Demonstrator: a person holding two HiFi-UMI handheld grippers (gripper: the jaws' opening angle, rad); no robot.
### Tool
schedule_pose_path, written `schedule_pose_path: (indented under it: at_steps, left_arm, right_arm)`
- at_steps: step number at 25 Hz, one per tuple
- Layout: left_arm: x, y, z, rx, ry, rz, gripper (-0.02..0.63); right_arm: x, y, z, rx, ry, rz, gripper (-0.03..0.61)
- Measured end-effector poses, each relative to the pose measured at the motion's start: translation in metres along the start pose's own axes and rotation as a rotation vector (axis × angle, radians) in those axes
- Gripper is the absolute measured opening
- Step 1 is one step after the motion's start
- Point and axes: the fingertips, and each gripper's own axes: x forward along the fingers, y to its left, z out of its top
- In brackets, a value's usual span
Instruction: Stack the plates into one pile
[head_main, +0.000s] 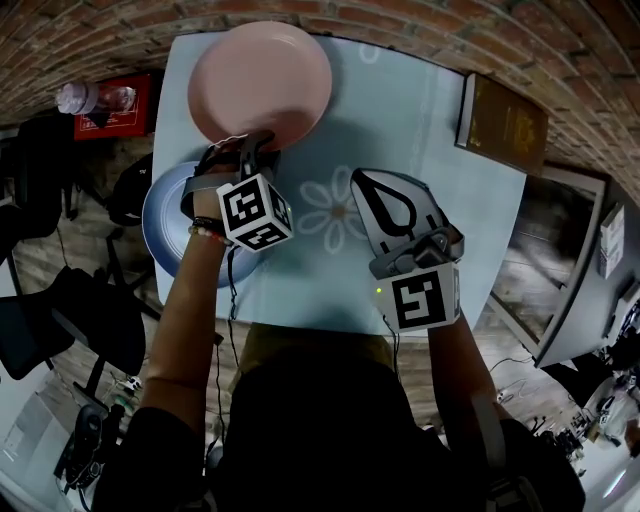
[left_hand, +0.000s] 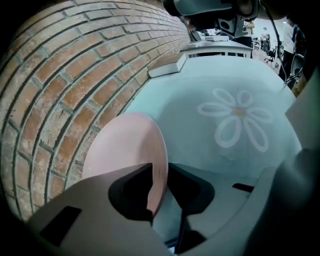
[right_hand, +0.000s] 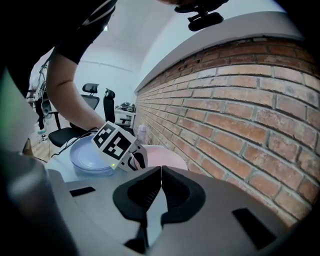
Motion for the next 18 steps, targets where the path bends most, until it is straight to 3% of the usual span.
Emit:
schedule_pose_path:
  at_steps: [3,7,12,18]
  left_arm:
    - [0.003,-0.003,0.000,-0.023,-0.003,-0.019,0.079]
    - [-0.005,-0.003,0.002,0.041,0.005,0.027,0.047]
    - [-0.023,0.003,0.012,0.064,-0.009,0.070,0.032]
    - [-0.057,0.007,0.017,0.044,-0.031,0.052,0.032]
  right_arm:
    - [-0.002,-0.001,-0.002,0.008,-0.011,-0.002,0.035]
    - [-0.004,0.003,0.003,0.004,-0.042,0.007,0.035]
    - [-0.007,0.010,0.014,-0.004,-0.077,0.019,0.035]
    - [-0.017,0.014,0.044,-0.038,-0.116,0.019,0.035]
